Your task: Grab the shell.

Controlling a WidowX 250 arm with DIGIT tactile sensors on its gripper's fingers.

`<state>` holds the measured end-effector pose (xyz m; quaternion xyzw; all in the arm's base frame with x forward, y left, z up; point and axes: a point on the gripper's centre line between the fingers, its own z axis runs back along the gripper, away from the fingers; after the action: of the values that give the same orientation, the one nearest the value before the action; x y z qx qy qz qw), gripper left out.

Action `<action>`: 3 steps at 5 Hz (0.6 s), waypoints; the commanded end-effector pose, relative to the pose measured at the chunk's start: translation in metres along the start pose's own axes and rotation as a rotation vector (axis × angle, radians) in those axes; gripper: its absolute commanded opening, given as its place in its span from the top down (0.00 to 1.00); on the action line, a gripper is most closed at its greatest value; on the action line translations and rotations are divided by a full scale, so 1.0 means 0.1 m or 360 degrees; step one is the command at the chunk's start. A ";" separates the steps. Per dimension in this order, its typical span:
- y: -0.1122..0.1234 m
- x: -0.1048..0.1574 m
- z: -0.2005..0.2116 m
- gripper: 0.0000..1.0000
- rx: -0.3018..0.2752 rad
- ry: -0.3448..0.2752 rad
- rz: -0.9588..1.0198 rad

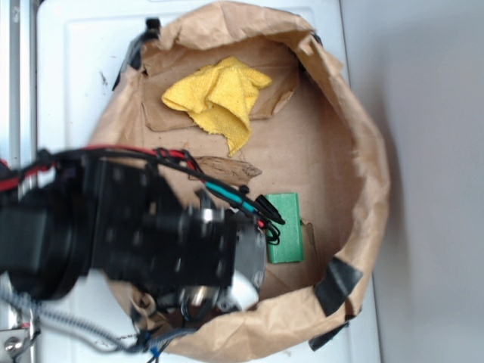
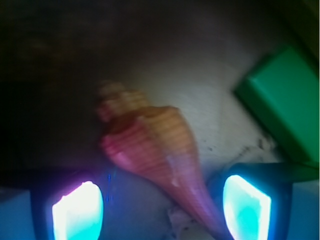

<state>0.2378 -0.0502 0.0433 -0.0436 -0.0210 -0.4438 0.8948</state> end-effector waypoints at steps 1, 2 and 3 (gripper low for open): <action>0.14 0.05 -0.23 0.00 0.0088 -0.0077 0.0046; 0.19 0.07 -0.37 0.98 0.0153 -0.0059 0.0108; 0.25 0.05 -0.37 1.00 0.0230 -0.0054 0.0184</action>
<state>0.2659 -0.0388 0.0128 0.0086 -0.0667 -0.3784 0.9232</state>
